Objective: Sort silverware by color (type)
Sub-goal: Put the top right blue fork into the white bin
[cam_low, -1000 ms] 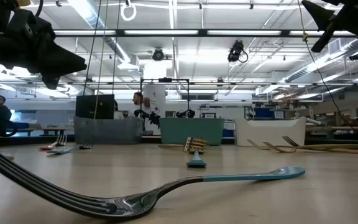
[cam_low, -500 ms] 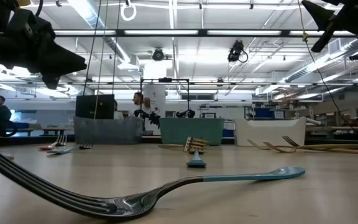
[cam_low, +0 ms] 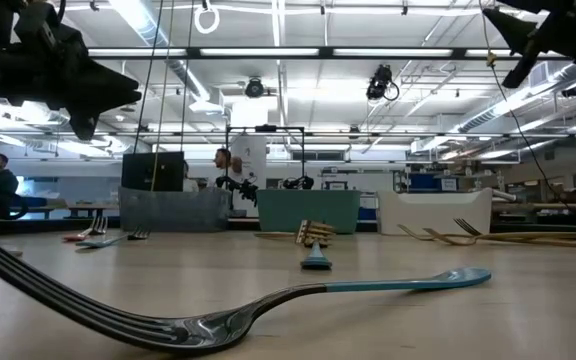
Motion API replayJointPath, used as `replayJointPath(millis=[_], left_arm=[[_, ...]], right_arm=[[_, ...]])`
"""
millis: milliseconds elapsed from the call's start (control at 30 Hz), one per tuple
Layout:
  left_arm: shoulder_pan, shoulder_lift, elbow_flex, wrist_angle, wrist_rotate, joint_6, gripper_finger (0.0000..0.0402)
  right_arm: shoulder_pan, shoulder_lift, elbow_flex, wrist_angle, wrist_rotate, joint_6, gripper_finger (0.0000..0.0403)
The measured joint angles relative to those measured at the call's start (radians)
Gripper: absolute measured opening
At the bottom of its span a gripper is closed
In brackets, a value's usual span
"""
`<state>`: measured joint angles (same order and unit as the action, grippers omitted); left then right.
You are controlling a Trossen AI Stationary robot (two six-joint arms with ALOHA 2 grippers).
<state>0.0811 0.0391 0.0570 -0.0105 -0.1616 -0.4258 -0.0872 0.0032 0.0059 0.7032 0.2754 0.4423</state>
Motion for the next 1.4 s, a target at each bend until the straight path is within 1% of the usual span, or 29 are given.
replayJointPath(millis=[100, 200, 300, 467, 600, 700, 767, 900, 967, 1033, 1167, 1233, 1300, 1400], left_arm=[[0.0, 0.0, 0.0, 0.0, 0.0, -0.08, 0.0093], [0.0, 0.0, 0.0, 0.0, 0.0, -0.09, 0.0093], [0.0, 0.0, 0.0, 0.005, -0.001, -0.082, 0.0093], [0.0, 0.0, 0.0, 0.001, -0.036, -0.086, 0.0093], [0.0, 0.0, 0.0, 0.0, -0.063, -0.03, 0.0093], [0.0, 0.0, 0.0, 0.0, -0.077, -0.034, 0.0093], [0.0, 0.0, 0.0, 0.0, -0.119, -0.051, 0.0093], [0.001, 0.0, 0.0, 0.039, -0.275, -0.181, 0.0093], [0.001, 0.0, 0.0, 0.091, -0.326, -0.22, 0.0093], [0.001, 0.0, 0.0, 0.163, -0.359, -0.22, 0.0093], [0.001, 0.0, 0.004, 0.295, -0.367, -0.167, 0.0093], [0.001, 0.0, 0.016, 0.306, -0.366, -0.159, 0.0093], [0.001, 0.0, 0.028, 0.305, -0.364, -0.157, 0.0093], [0.001, 0.0, 0.055, 0.303, -0.316, -0.12, 0.0093]], right_arm=[[0.0, 0.0, 0.0, 0.002, 0.017, 0.05, 0.01], [0.0, 0.0, 0.0, 0.002, 0.015, 0.126, 0.01], [0.0, 0.0, 0.0, 0.0, 0.015, 0.126, 0.01], [0.0, 0.0, 0.0, 0.015, 0.026, 0.138, 0.01], [0.0, 0.0, 0.0, 0.023, 0.036, 0.109, 0.01], [0.0, 0.0, 0.0, 0.024, 0.057, 0.082, 0.01], [0.0, 0.0, 0.0, 0.03, 0.047, 0.081, 0.01], [0.0, 0.0, 0.0, 0.032, 0.041, 0.075, 0.01], [0.0, 0.0, 0.0, 0.037, 0.067, 0.061, 0.01], [0.0, 0.0, 0.0, 0.036, 0.113, 0.075, 0.01], [0.0, 0.0, 0.0, 0.034, 0.12, 0.091, 0.01], [0.0, 0.0, 0.0, 0.03, 0.121, 0.089, 0.01], [0.0, 0.001, 0.0, 0.019, 0.1, 0.089, 0.01], [0.0, 0.001, 0.0, 0.015, 0.058, 0.081, 0.01]])
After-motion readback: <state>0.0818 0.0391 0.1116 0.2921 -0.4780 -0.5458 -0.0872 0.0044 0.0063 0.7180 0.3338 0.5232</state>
